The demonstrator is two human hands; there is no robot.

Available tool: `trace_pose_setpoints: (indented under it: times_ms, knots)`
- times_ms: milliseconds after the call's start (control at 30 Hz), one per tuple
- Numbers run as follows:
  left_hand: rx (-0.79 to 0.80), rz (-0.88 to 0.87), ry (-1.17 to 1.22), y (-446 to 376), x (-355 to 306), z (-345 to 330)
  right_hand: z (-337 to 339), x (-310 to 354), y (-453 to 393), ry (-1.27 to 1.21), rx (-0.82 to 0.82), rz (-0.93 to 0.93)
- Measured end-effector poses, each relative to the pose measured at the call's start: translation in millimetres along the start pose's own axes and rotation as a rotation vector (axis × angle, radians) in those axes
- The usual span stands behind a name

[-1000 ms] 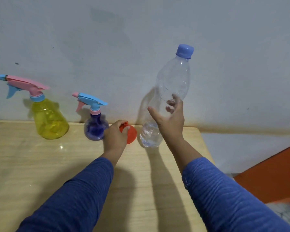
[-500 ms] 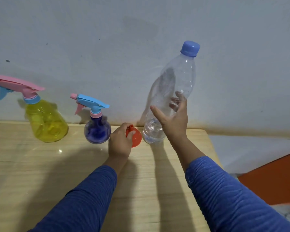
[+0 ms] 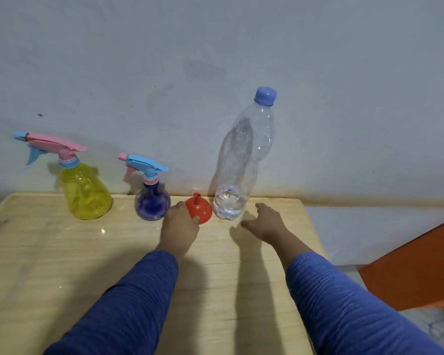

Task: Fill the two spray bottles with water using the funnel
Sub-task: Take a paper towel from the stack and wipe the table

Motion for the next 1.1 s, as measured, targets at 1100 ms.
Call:
trace_pose_setpoints:
  times_ms: [1100]
  knots:
    - [0.210,-0.308,-0.482,227.7,-132.7,29.3,112.7,-144.7,164.3,0.431,-0.008,0.168]
Point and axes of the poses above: each hand's wrist, its own y-axis away from the middle knuckle, its own z-axis out of the back of the hand, x = y × z, the point moved 6 cm from there along -y, towards the middle knuckle, and after that the axes turned 12 degrees about -x, right-handed, at the moved point
